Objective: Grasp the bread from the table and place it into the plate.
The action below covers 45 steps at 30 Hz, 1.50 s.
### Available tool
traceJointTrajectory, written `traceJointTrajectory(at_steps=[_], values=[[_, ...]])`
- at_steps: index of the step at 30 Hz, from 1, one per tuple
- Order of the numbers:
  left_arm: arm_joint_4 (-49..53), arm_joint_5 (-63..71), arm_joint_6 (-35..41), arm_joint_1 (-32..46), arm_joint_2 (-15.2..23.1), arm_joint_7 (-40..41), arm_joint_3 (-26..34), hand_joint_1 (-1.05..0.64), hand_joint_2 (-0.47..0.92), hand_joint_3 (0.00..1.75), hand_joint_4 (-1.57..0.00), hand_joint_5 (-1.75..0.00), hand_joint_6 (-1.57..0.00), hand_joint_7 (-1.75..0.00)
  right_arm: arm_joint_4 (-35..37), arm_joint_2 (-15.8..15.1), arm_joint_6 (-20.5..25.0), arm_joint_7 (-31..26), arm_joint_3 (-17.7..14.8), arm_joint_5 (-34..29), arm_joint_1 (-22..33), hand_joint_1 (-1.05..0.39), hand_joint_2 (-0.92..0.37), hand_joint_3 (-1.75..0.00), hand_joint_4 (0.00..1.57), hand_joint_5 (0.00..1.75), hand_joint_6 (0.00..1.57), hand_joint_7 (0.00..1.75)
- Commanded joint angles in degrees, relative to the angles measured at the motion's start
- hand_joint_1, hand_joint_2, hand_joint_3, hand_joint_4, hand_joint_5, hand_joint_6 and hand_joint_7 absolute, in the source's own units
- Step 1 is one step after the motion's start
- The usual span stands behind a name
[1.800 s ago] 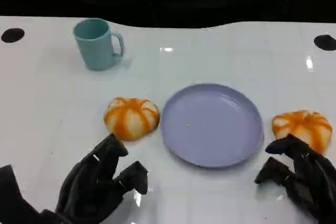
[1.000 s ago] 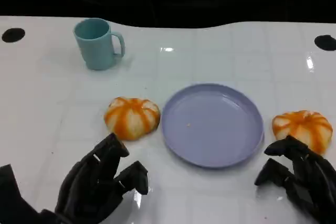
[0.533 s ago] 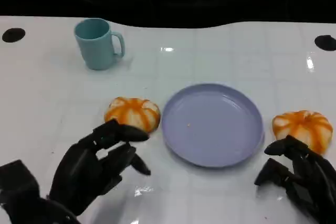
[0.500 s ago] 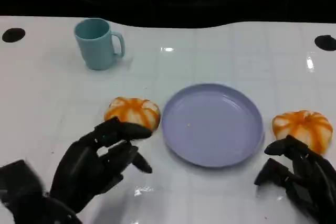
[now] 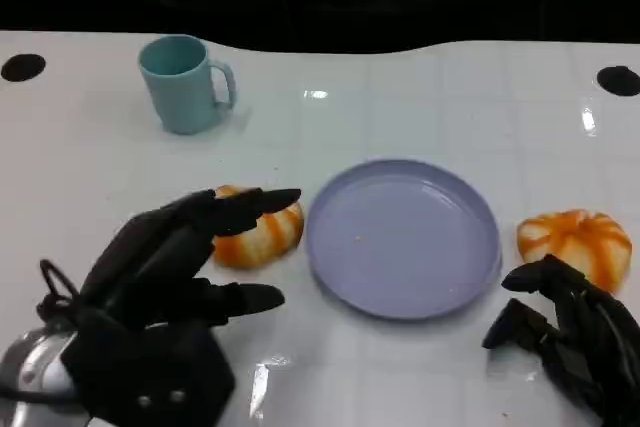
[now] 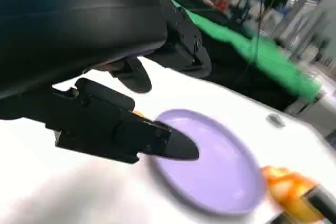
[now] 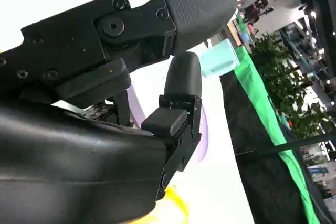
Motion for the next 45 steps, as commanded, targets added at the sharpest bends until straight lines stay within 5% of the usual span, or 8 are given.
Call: traceJointTrajectory(at_steps=[1, 14, 21, 27, 45], values=[[-1.9, 10.4, 3.9, -2.9, 3.5, 2.4, -3.6, -0.54, 0.86, 0.0, -0.1, -0.34, -0.31, 0.0, -0.8, -0.3, 1.7, 0.9, -0.5, 1.5, 0.9, -0.52, -0.92, -0.17, 0.61, 1.57, 0.63, 1.16], [4.3, 15.9, 12.8, -10.5, 3.9, 0.5, -11.4, -0.46, 0.78, 0.0, -0.02, -0.19, -0.23, -0.01, 0.1, -0.7, 2.1, 1.9, -1.3, 1.5, 0.4, -0.52, -0.92, -0.16, 0.62, 1.55, 0.62, 1.15], [16.4, 17.7, 17.7, -20.3, 2.1, -1.4, -17.0, -0.38, 0.79, 0.0, -0.01, -0.06, -0.13, -0.01, 0.9, -0.8, 1.8, 1.8, -1.7, 0.9, -0.3, -0.54, -0.92, -0.14, 0.63, 1.56, 0.64, 1.16], [36.6, 18.6, 20.4, -31.4, -1.8, 1.6, -21.8, -0.39, 0.78, 0.0, -0.06, -0.09, -0.15, -0.01, 0.6, -0.9, 2.2, 1.8, -1.8, 0.8, -0.1, -0.53, -0.92, -0.16, 0.63, 1.54, 0.63, 1.16], [67.8, 13.3, 11.8, -45.0, -6.9, 8.1, -26.7, -0.49, 0.83, 0.01, -0.16, -0.09, -0.25, -0.02, -0.8, -0.7, 2.0, 1.4, -1.5, 0.5, 0.8, -0.54, -0.92, -0.15, 0.64, 1.57, 0.64, 1.17]])
